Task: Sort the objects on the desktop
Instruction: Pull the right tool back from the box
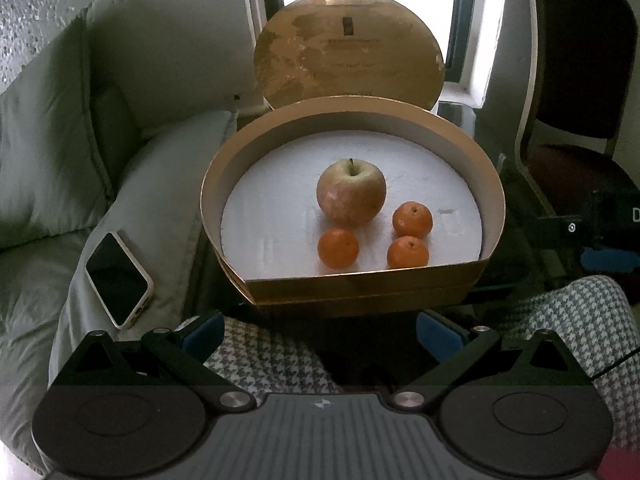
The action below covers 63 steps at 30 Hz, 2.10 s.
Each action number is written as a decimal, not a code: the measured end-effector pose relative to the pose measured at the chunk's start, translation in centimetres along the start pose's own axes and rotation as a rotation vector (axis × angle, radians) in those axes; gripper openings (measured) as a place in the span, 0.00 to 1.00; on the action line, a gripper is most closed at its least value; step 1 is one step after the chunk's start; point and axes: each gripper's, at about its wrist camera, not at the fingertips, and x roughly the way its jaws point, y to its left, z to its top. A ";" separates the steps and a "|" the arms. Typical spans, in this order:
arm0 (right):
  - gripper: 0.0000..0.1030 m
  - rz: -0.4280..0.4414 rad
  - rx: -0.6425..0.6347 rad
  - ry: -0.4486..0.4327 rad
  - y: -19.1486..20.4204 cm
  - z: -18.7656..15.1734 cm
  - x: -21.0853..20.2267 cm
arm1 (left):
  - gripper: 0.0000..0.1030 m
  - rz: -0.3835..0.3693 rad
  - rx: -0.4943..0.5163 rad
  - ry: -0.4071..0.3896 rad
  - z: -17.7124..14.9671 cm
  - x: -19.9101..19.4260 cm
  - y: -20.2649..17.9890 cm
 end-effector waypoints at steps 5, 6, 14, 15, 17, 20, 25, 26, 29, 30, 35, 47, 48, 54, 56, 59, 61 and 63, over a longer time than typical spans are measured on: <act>0.86 0.000 -0.006 -0.002 0.1 0.0 -0.2 | 0.99 0.004 -0.008 0.004 0.0 0.1 0.2; 0.86 0.001 -0.011 0.001 0.2 0.0 -0.1 | 0.99 0.006 -0.008 0.008 -0.1 0.2 0.2; 0.87 0.012 -0.018 0.029 0.5 -0.4 0.6 | 0.99 0.011 0.008 0.023 0.0 0.4 0.0; 0.87 0.011 -0.018 0.033 0.5 -0.5 0.7 | 0.99 0.012 0.011 0.022 0.0 0.3 0.0; 0.87 0.013 -0.016 0.035 0.4 -0.5 0.6 | 0.99 0.014 0.011 0.023 0.0 0.3 0.0; 0.87 0.016 -0.009 0.035 0.2 -0.2 0.6 | 0.99 0.014 0.006 0.028 0.2 0.6 0.1; 0.87 0.010 -0.010 0.041 0.2 0.1 0.8 | 0.99 0.008 0.008 0.035 0.4 0.8 0.0; 0.87 0.008 -0.010 0.042 0.1 0.1 0.9 | 0.99 0.005 0.008 0.036 0.4 0.9 0.0; 0.87 0.005 -0.010 0.044 0.1 0.2 0.9 | 0.99 0.001 0.005 0.043 0.5 1.1 0.0; 0.87 0.003 -0.011 0.046 0.1 0.2 0.9 | 0.99 0.001 0.005 0.045 0.5 1.2 0.0; 0.87 -0.007 -0.006 0.055 -0.1 0.5 1.5 | 0.99 0.007 -0.008 0.050 0.6 1.4 0.4; 0.87 -0.001 -0.015 0.068 0.9 1.2 2.2 | 0.99 0.003 -0.024 0.061 1.6 1.9 0.9; 0.87 -0.001 -0.015 0.068 0.9 1.2 2.2 | 0.99 0.003 -0.025 0.062 1.6 2.0 0.9; 0.87 -0.009 -0.013 0.085 0.9 2.2 2.6 | 0.99 -0.007 -0.018 0.080 2.3 2.2 0.9; 0.87 -0.010 -0.015 0.092 0.9 2.6 2.7 | 0.99 -0.013 -0.001 0.081 2.6 2.0 0.8; 0.87 -0.008 -0.014 0.084 0.7 3.2 2.2 | 0.99 -0.020 0.014 0.070 3.5 1.6 1.0; 0.87 -0.011 -0.009 0.066 0.4 3.8 1.7 | 0.99 -0.024 0.018 0.060 4.4 1.2 1.2; 0.87 -0.018 -0.007 0.048 0.2 4.5 1.2 | 0.99 -0.025 0.027 0.042 5.6 0.8 1.7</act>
